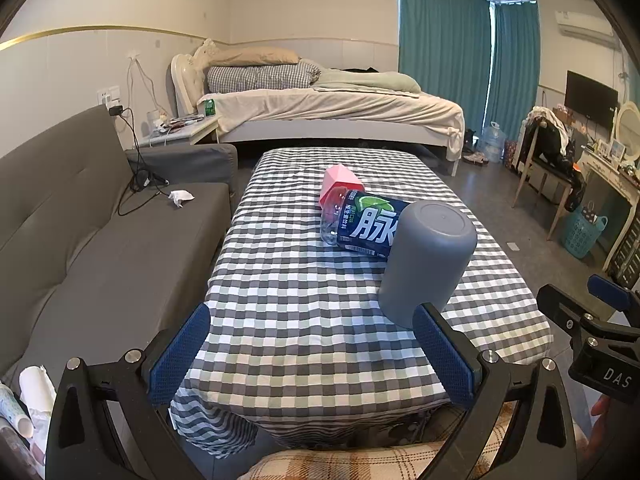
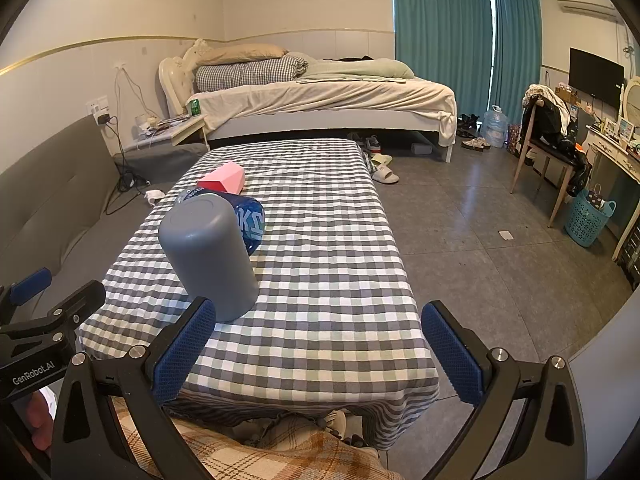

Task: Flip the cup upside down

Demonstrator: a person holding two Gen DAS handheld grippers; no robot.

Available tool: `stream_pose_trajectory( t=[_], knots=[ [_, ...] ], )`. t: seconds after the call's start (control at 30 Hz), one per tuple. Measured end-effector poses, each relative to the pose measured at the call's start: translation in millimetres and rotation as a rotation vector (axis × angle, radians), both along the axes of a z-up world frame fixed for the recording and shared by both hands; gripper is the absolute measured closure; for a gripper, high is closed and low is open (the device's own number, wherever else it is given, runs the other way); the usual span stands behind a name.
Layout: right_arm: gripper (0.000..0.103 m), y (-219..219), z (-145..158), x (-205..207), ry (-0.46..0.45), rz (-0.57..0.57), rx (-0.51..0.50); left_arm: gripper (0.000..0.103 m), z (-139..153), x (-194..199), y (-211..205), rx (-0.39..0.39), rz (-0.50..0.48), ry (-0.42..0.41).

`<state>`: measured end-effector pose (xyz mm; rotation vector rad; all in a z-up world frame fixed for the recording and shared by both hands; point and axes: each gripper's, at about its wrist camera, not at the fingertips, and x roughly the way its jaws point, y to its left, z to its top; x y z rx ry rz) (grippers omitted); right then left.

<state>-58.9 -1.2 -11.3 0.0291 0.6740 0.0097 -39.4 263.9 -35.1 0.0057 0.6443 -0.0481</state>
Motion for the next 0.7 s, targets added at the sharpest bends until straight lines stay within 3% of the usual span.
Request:
stream_pose_trajectory(
  t=[0.7],
  knots=[
    [0.0, 0.4, -0.7, 0.4, 0.002, 0.001, -0.003, 0.0, 4.2, -2.3, -0.6, 0.003, -0.005, -0.022]
  ],
)
